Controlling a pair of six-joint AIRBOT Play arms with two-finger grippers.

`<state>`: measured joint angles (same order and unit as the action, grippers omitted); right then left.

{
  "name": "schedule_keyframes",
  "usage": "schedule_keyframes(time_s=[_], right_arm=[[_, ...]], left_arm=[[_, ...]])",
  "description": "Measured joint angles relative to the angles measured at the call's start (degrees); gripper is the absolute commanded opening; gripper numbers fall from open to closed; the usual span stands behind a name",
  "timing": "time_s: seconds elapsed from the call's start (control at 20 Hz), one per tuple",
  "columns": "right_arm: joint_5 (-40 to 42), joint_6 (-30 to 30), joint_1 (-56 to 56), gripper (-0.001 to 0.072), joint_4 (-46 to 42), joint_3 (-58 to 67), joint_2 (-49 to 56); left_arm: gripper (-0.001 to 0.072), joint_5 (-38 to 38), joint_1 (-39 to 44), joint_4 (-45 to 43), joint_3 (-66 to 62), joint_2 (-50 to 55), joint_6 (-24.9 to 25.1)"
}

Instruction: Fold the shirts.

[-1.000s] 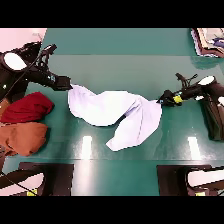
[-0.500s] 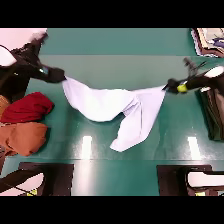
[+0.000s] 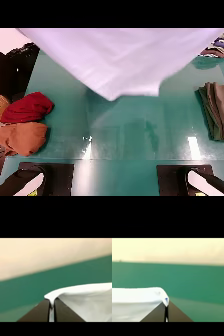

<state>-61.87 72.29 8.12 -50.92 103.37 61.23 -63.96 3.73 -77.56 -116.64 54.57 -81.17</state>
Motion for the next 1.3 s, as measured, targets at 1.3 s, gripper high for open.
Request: schedule_keyframes(time_s=[1.3], right_arm=[[-23.8, 6.1, -2.6, 0.0018, -13.6, 9.7, 34.4]], left_arm=[[0.0027, -4.3, 0.0, 3.8, 16.1, 31.0, -2.1]])
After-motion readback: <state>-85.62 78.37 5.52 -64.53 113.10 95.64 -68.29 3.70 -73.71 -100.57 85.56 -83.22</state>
